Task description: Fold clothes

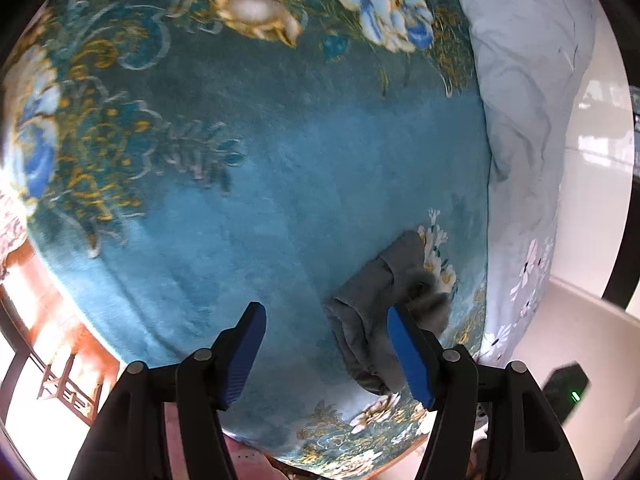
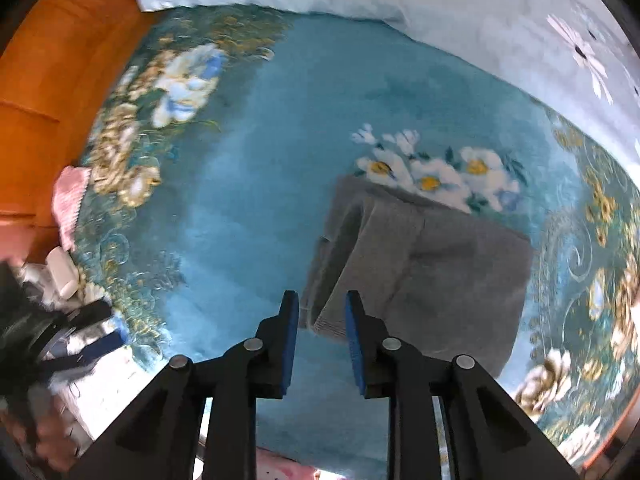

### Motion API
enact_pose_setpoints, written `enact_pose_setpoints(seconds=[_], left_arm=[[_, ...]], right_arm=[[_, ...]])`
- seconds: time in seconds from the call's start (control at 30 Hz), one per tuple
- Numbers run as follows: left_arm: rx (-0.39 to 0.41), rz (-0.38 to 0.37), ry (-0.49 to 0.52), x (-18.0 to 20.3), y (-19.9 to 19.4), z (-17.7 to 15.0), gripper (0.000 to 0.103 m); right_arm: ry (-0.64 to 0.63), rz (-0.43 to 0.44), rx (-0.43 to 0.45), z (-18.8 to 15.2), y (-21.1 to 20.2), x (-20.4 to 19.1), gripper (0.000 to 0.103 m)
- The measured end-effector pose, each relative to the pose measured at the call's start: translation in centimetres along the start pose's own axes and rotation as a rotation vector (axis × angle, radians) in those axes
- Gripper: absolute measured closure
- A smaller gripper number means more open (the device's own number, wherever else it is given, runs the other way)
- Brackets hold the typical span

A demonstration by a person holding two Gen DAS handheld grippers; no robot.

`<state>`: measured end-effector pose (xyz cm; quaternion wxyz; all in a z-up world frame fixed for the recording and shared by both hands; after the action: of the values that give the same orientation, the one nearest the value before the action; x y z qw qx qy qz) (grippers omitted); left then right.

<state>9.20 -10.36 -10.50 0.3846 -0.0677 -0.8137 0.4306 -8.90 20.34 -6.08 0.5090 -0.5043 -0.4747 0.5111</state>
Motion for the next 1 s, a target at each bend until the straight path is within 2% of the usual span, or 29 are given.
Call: enact_pose_setpoints(seconds=[0.07,0.17,0.3,0.43,0.53,0.63,0.77,0.93,1.0], left_arm=[[-0.033,0.008,0.026,1.1,1.7,0.2,0.036],[-0.101,0.020,0.096,3.3,5.1,0.2,0.036],[-0.212,0.042,0.244,6.3,10.3,-1.1,0.035],[-0.307,0.031,0.434,9.6,14.6,-3.5,0.035],[-0.321,0.037,0.580,11.7,16.5,-4.4,0.030],[-0.343,0.066,0.696,12.9,18.8,-4.4,0.028],[-0.371,0.100,0.721,13.3,21.3,-3.7,0.028],[-0.401,0.096,0.738,13.6,22.7,-3.6,0.031],[-0.401,0.093,0.751,13.7,22.6,-3.7,0.044]], right_arm=[[0.030,0.009,0.026,-0.1,-1.0,1.5,0.078],[0.166,0.025,0.031,-0.8,-1.4,6.2,0.071],[0.376,-0.039,-0.023,-4.2,-0.8,14.1,0.071],[0.546,-0.076,-0.096,-8.6,0.4,19.0,0.071],[0.625,-0.081,-0.156,-11.4,1.7,20.5,0.071],[0.646,-0.074,-0.201,-12.5,2.8,20.5,0.071],[0.610,-0.070,-0.204,-12.1,3.0,19.7,0.071],[0.596,-0.073,-0.210,-12.0,2.8,19.5,0.071],[0.608,-0.074,-0.220,-12.3,3.1,19.8,0.071]])
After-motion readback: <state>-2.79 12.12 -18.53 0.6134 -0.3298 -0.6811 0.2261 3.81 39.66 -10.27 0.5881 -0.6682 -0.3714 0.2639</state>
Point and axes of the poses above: each gripper's, at about its wrist camera, not at the fingertips, and y roughly the way its jaws point, x to its right, z to its top, the point moved 3 cm from there along y, roughly the way its jaws point, and after that the axes turned 8 degrees about -z, right-handed, at the moved point
